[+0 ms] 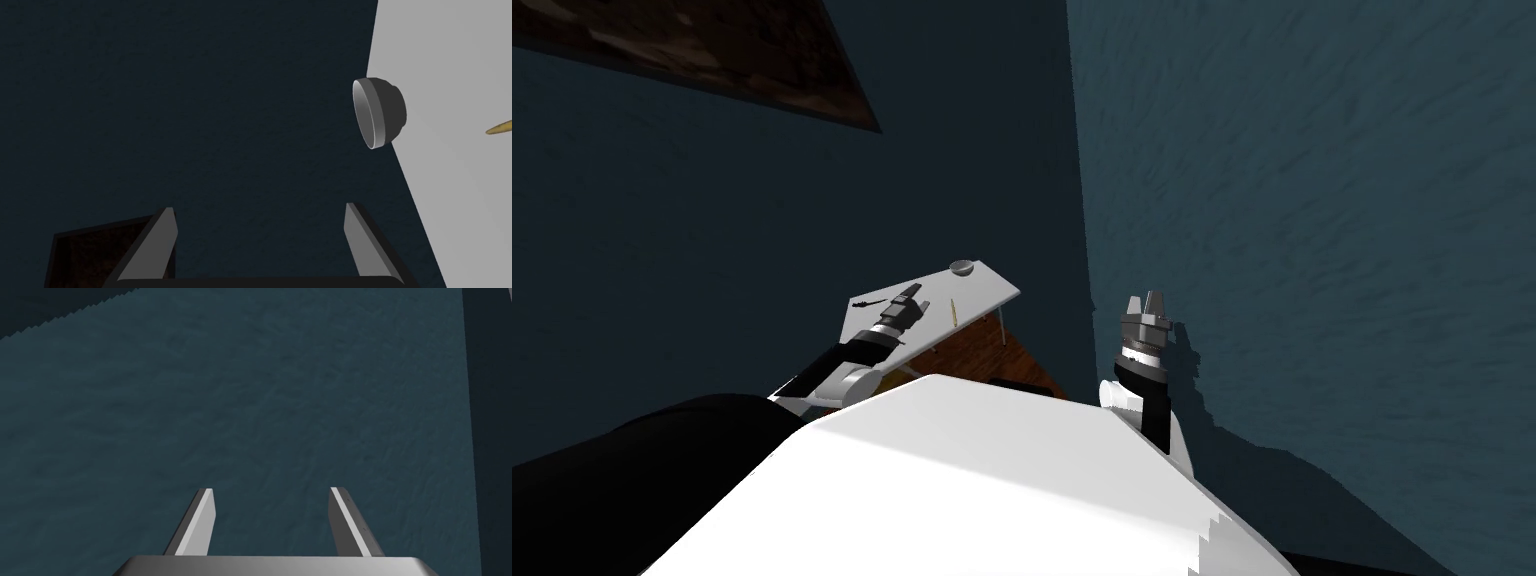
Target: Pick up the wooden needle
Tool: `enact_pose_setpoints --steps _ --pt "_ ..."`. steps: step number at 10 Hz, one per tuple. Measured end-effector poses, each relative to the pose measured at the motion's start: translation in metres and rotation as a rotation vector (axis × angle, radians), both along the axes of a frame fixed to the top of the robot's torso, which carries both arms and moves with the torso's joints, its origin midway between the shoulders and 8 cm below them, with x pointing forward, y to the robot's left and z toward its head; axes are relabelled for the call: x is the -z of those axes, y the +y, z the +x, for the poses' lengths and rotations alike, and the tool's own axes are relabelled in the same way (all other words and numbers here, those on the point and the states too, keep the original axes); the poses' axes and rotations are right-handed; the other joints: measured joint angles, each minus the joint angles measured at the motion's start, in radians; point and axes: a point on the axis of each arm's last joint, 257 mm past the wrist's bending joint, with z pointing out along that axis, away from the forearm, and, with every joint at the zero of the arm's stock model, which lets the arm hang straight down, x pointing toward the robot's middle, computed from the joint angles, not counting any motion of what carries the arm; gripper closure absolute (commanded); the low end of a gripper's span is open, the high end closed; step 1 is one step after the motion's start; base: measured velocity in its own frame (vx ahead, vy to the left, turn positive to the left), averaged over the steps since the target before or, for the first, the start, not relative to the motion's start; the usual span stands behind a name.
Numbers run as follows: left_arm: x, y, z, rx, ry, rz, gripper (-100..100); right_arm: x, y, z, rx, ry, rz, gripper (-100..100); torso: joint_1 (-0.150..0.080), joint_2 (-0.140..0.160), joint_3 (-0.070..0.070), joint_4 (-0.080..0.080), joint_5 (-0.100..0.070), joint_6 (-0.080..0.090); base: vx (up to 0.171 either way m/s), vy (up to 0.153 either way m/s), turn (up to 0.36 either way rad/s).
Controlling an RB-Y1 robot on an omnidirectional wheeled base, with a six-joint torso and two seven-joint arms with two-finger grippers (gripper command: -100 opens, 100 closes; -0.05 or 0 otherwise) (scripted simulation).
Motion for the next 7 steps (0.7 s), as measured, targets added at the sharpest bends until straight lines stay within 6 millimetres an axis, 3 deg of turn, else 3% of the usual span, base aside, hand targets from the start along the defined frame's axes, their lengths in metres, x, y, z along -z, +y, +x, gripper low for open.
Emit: enact_pose_setpoints --steps 7 --pt "0.058 0.035 -0.019 -0.011 0.256 0.003 -100 0.0 0.0 0.0 0.0 0.0 0.0 0 0.001 -0.001 -0.001 0.0 0.0 -0.001 0.002 -0.025 -0.144"
